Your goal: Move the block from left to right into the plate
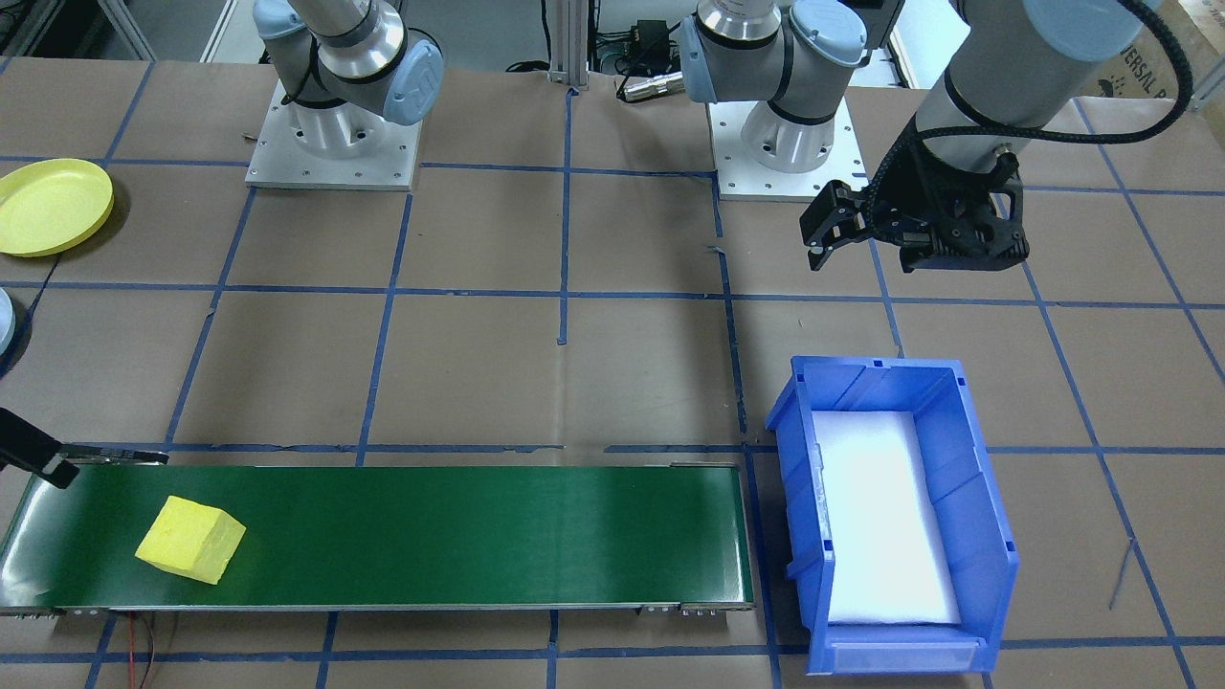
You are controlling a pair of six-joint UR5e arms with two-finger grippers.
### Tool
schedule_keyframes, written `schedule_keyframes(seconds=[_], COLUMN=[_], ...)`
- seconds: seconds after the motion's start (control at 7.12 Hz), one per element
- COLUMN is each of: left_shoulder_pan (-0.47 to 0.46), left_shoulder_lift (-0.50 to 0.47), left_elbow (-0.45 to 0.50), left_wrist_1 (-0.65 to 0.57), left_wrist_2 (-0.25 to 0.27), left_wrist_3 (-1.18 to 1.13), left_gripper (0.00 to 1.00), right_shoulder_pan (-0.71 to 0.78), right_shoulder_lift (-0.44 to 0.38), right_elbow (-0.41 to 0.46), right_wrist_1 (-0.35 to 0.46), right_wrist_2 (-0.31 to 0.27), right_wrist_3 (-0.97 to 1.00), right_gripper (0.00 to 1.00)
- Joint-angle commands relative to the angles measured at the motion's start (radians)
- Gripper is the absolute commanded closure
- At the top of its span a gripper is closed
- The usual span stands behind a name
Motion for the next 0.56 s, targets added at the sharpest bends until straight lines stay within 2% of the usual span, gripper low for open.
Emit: schedule_keyframes(seconds=[0.0, 0.28, 0.42], left_shoulder_pan=[0.0, 0.0, 0.0], left_shoulder_lift=[-0.001, -0.001, -0.001], left_elbow=[0.0, 0.0, 0.0], left_wrist_1=[0.0, 0.0, 0.0], left_wrist_2=[0.0, -0.002, 0.0], left_wrist_3=[-0.002, -0.003, -0.002], left_gripper=[0.0, 0.0, 0.0], right_shoulder_pan=[0.047, 0.053, 0.053], right_shoulder_lift=[0.041, 0.062, 0.102], right_elbow=[-0.001, 0.009, 0.012], right_wrist_1=[-0.058, -0.079, -0.14], right_wrist_2=[0.103, 0.105, 0.105], right_wrist_3=[0.154, 0.169, 0.169], right_gripper=[0.0, 0.0, 0.0])
